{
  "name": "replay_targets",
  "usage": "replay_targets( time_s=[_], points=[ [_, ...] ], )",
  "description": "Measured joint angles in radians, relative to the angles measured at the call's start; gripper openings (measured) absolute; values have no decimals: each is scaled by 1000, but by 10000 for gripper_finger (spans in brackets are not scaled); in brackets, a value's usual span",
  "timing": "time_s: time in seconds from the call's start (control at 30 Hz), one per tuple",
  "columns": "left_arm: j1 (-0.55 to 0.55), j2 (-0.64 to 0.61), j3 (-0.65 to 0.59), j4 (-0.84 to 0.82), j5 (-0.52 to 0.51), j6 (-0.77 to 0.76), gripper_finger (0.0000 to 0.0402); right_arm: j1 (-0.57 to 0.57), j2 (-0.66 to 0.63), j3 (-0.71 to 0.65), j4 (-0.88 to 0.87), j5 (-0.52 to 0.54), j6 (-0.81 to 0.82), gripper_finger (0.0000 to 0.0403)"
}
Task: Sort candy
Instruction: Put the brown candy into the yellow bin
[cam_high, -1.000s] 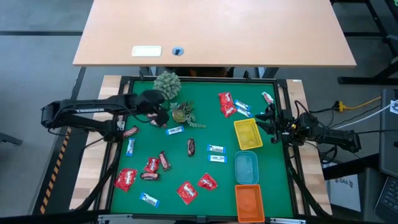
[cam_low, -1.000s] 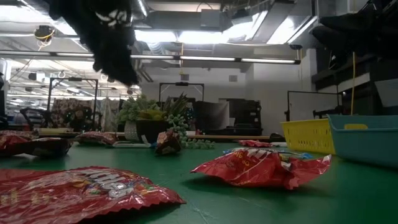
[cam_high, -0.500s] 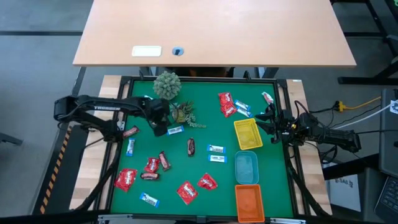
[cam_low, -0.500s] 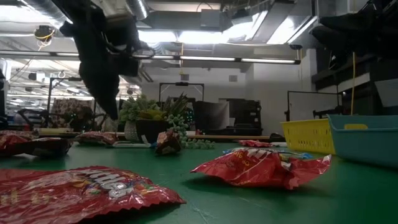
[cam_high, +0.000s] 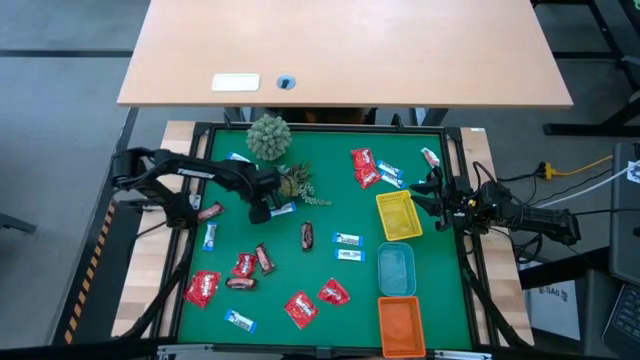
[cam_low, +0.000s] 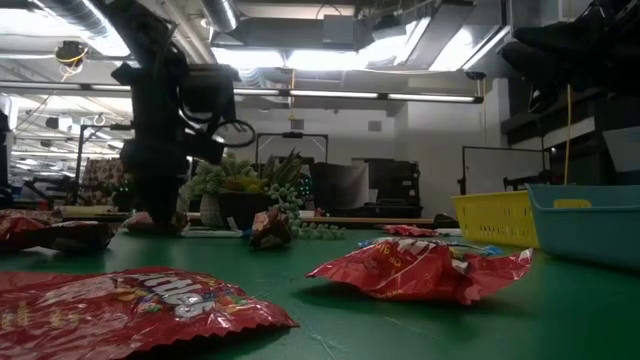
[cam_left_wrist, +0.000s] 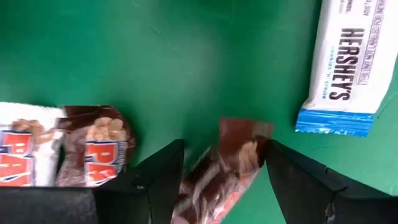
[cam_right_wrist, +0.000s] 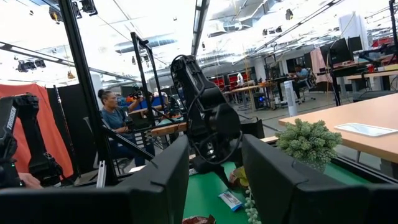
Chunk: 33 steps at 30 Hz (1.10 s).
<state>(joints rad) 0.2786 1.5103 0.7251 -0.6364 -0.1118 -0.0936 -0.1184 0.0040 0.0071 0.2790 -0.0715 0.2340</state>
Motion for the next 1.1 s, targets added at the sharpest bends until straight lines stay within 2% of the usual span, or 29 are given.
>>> replay_targets(
  time_s=[0.17, 0.6, 0.8, 1.1],
  points=[
    [-1, 20, 3, 3, 3, 1, 208, 0, 0, 0, 0, 0, 0, 150],
    [-7, 17, 2, 6, 50, -4, 106, 0, 0, 0, -2, 0, 0, 150],
    [-23, 23, 29, -19, 69, -33, 97, 0, 0, 0, -1, 0, 0, 150],
    [-65, 22, 165, -26, 232, -66, 96, 0, 0, 0, 1, 0, 0, 150]
  ],
)
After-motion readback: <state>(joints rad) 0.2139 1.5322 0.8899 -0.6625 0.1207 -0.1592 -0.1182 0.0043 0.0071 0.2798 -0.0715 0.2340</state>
